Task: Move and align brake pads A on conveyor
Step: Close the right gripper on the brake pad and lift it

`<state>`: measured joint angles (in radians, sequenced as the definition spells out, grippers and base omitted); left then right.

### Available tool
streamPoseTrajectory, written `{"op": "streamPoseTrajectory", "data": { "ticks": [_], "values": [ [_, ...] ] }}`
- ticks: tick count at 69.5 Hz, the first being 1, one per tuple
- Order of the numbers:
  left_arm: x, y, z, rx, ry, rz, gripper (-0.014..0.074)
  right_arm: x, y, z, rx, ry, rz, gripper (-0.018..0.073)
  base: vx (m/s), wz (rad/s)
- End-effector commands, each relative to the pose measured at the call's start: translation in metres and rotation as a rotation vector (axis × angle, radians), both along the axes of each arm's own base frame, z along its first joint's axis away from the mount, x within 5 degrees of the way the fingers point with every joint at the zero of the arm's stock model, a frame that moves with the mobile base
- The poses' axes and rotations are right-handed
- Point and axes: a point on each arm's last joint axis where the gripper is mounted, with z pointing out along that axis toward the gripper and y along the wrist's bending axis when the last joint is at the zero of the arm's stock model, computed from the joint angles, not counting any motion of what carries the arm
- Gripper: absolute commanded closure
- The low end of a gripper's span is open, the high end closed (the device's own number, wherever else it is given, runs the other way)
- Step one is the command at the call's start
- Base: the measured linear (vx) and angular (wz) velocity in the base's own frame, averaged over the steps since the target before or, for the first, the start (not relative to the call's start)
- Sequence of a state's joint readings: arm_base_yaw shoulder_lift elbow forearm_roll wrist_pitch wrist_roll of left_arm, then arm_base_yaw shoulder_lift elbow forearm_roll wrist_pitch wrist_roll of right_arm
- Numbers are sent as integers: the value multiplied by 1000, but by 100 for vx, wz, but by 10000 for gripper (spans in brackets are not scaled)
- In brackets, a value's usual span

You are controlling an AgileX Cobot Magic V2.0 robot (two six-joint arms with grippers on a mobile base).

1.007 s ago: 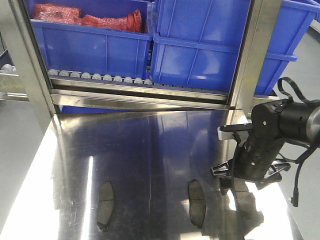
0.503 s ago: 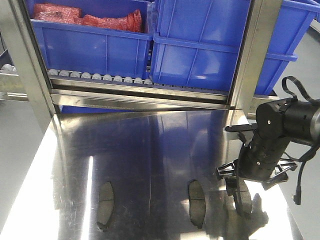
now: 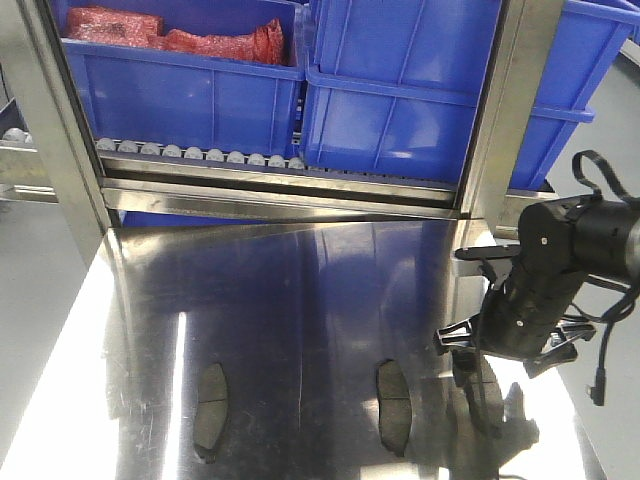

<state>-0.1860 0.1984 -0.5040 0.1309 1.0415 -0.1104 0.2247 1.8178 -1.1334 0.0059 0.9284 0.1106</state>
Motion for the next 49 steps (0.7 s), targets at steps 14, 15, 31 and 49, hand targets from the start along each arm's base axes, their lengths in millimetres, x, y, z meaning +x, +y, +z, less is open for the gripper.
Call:
{"op": "streamPoseTrajectory", "data": {
  "ticks": [14, 15, 31, 49],
  "values": [
    [4, -1, 15, -11, -101, -9, 602, 8, 1, 13, 7, -24, 11, -34, 0, 0],
    [4, -1, 15, -11, -101, -9, 602, 8, 1, 13, 7, -24, 11, -34, 0, 0],
    [4, -1, 15, -11, -101, -9, 602, 9, 0, 5, -5, -4, 24, -34, 0, 0],
    [4, -1, 15, -11, -101, -9, 602, 9, 1, 3, 0, 4, 38, 110, 0, 0]
  ]
}}
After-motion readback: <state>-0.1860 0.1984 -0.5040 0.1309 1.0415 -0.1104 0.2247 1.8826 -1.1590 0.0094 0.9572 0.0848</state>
